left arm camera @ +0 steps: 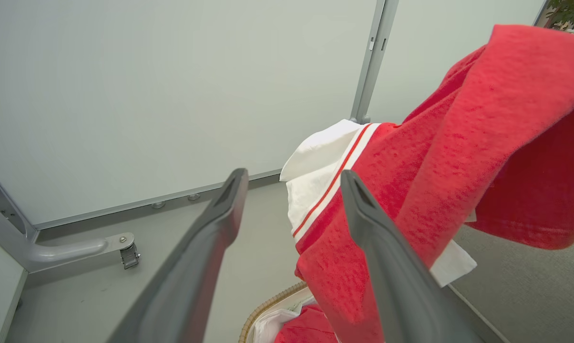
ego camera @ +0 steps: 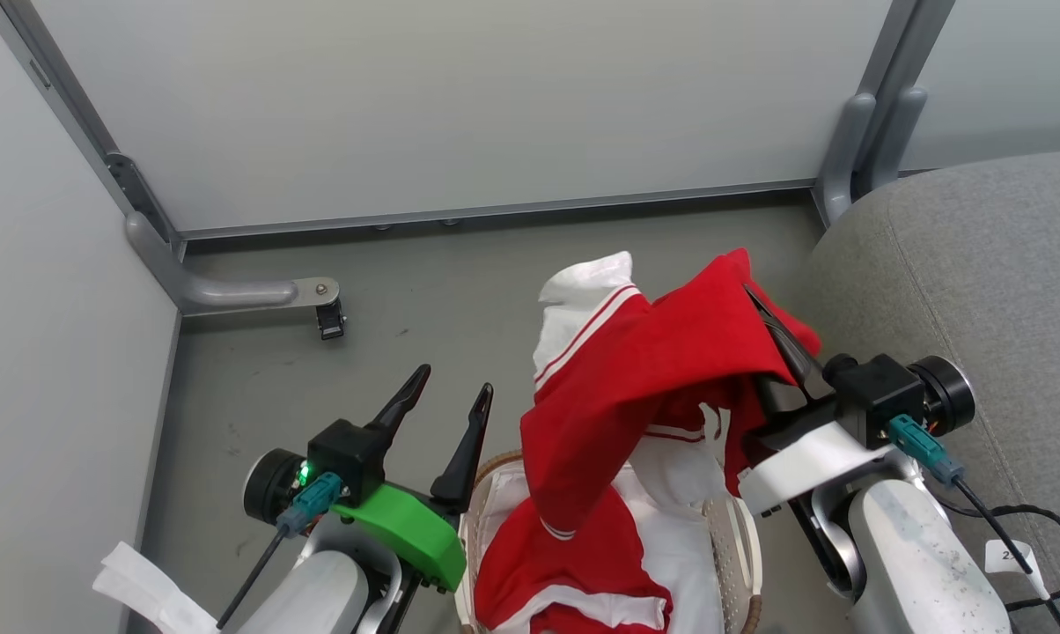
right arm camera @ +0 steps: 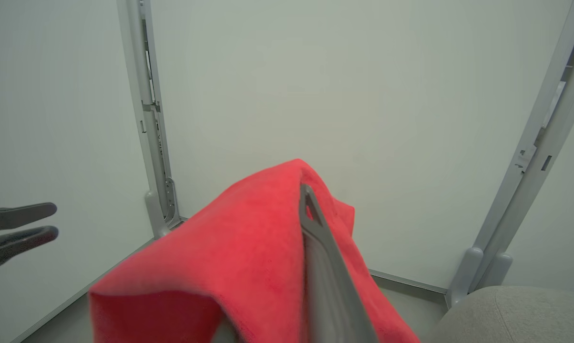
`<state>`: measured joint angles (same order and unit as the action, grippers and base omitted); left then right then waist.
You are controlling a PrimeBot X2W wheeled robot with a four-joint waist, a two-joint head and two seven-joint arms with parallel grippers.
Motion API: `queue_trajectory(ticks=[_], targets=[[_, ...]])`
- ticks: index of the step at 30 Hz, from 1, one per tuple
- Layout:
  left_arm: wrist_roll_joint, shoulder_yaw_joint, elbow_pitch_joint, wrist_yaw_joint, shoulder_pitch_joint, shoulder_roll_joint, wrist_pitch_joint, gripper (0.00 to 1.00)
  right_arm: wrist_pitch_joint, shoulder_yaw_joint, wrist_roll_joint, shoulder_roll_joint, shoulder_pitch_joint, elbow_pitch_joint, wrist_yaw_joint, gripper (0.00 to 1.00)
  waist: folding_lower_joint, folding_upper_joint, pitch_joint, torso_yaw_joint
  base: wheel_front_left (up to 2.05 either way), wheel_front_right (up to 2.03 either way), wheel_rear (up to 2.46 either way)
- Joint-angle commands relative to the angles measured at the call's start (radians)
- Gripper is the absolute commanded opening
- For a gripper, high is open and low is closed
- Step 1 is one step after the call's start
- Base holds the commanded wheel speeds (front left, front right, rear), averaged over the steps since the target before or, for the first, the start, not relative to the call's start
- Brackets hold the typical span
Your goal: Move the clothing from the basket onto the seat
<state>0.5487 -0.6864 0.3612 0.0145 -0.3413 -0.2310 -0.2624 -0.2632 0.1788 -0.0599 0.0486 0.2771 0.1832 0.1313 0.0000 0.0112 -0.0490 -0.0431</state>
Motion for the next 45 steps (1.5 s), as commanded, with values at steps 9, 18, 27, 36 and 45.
queue_trajectory(ticks=[9,18,27,36,45], targets=[[-0.096,0.059,-0.002,0.035,0.065,0.047,-0.003,1.00,-0.002,-0.051,0.026,0.003,-0.031,-0.008,-0.001,0.00,0.0000,-0.0112,0.004,-0.023,0.00,0.00,0.00],[-0.164,0.083,-0.015,0.067,0.081,0.075,-0.002,1.00,-0.002,-0.145,0.041,0.003,-0.052,-0.029,-0.001,0.00,0.0000,-0.0112,-0.040,-0.155,0.00,0.00,0.00],[-0.213,0.070,0.002,0.092,0.038,0.086,-0.002,1.00,-0.002,-0.187,0.022,0.003,-0.057,-0.034,-0.001,0.00,0.0000,-0.0112,-0.104,-0.313,0.00,0.00,0.00],[-0.236,0.049,0.020,0.107,0.009,0.075,-0.002,1.00,-0.002,-0.197,-0.013,0.002,-0.059,-0.029,-0.001,0.00,0.0000,-0.0112,-0.150,-0.412,0.00,0.00,0.00],[-0.248,0.025,0.026,0.112,-0.014,0.075,-0.002,1.00,-0.002,-0.227,-0.031,0.003,-0.038,-0.017,-0.001,0.00,0.0000,-0.0112,-0.173,-0.406,0.00,0.00,0.00]])
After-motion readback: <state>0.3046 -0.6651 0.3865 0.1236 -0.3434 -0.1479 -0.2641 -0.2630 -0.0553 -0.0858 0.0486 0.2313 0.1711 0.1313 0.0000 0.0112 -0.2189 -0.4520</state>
